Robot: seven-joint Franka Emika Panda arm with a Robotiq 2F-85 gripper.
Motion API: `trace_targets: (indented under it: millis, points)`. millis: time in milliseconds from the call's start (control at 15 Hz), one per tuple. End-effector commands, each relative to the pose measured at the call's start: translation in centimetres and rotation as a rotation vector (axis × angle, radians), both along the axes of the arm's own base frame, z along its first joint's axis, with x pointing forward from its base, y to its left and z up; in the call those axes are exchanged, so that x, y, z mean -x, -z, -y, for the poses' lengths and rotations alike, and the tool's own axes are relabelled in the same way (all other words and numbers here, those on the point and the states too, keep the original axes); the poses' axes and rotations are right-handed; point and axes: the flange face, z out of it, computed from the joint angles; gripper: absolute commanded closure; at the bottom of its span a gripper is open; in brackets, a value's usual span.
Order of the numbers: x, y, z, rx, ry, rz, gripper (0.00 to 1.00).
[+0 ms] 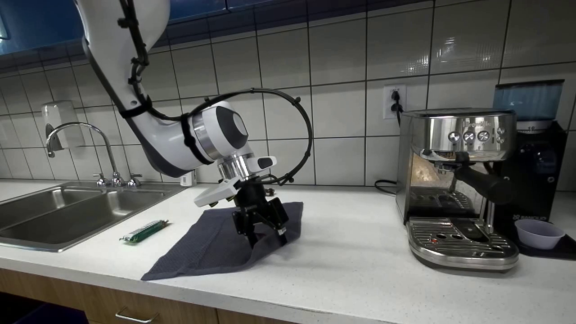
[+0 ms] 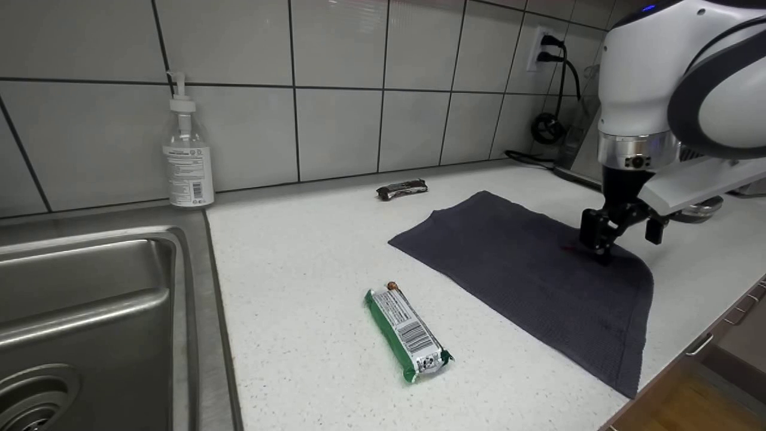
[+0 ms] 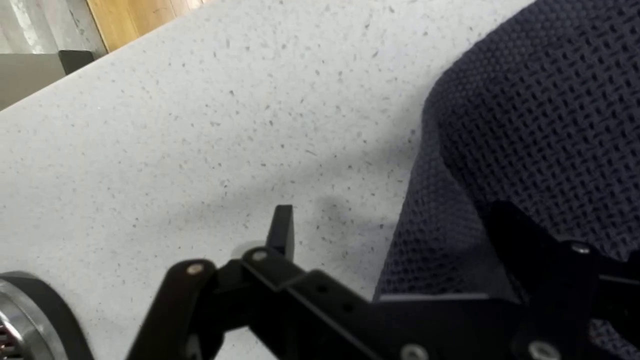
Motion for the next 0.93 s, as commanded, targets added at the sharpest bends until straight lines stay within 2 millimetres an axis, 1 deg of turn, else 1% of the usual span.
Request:
trace_targets:
  millis: [0,400,867]
  points:
    - [-0.65,-0.28,0.35,0.034,0.021,-0.008,0.00]
    - [-0.68,-0.39,0.78,0.037,0.032,-0.008,0.00]
    - [-0.62,-0.32,0.59,0.037,0.035,-0.015,0.00]
